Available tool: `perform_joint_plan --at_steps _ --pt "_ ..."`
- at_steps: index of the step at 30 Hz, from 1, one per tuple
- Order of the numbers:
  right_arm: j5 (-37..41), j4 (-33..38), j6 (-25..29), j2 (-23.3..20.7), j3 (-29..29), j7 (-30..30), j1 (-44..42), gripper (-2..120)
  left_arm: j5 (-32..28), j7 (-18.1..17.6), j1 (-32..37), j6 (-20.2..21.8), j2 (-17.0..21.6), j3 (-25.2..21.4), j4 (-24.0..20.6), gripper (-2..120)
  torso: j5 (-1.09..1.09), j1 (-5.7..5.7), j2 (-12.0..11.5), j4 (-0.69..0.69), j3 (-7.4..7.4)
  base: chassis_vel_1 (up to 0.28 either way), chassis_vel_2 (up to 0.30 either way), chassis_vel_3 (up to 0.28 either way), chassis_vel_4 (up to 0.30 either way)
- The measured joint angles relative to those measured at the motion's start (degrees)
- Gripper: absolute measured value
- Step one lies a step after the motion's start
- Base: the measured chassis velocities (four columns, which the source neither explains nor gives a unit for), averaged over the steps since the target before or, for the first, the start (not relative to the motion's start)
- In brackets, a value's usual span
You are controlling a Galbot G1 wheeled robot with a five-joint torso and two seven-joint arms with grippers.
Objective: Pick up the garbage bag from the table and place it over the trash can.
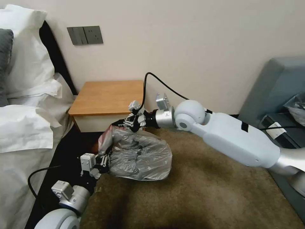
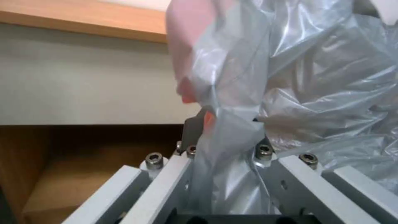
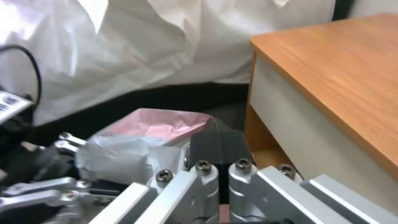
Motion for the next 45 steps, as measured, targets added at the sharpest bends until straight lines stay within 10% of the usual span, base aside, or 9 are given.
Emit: perform_joint_plan --at_steps 18,28,32,45 --pt "3.19 -5.99 0.67 1.25 -0.83 -0.74 5.4 7 -0.07 1.47 0.89 -1.36 -1.24 0.01 -0.1 6 0.01 0.0 0.0 0.0 0.0 0.0 0.0 0.0 0.0" --pt "14.67 13.94 -7.09 -6.69 9.16 22.45 -2.27 45 -8.38 -8.5 0.3 2.07 -2.41 0.31 -0.87 6 0.02 0.0 0.01 -0.01 -0.01 0.0 0.0 0.0 0.0" --pt "14.08 20.4 -9.46 -11.48 9.39 20.94 -3.14 60 -9.57 -12.42 -0.35 3.05 -2.65 1.0 -0.98 6 0.01 0.0 0.01 -0.03 -0.01 0.0 0.0 0.0 0.0" --pt "-11.92 24.28 -14.78 -8.43 -4.93 7.74 2.91 22 -7.75 -14.58 -0.95 3.26 -2.65 2.1 -1.69 6 0.0 0.0 0.01 0.0 0.0 0.0 0.0 0.0 0.0"
